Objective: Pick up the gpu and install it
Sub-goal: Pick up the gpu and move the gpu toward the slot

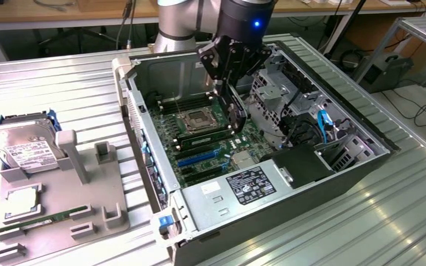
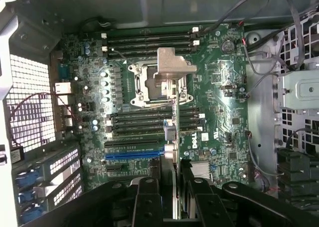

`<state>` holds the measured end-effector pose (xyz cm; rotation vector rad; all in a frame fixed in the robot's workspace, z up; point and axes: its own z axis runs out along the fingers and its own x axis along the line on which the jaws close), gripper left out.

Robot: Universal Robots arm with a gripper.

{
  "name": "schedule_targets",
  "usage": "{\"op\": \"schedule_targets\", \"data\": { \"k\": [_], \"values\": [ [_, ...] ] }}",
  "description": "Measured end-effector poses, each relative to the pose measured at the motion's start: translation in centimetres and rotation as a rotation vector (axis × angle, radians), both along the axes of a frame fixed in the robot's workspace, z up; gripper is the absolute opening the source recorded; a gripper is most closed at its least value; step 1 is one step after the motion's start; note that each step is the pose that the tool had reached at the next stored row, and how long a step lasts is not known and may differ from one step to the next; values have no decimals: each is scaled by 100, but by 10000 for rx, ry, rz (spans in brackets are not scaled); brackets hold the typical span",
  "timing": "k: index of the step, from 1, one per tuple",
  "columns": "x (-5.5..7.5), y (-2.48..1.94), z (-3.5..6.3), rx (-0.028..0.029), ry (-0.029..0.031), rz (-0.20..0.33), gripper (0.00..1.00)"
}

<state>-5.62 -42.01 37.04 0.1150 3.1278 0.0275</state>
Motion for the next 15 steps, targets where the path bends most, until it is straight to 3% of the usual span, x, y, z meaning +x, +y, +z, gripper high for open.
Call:
{"op": "schedule_targets", "data": {
  "k": [15],
  "values": [
    [173, 77, -40, 0, 5, 1, 27]
  ]
}}
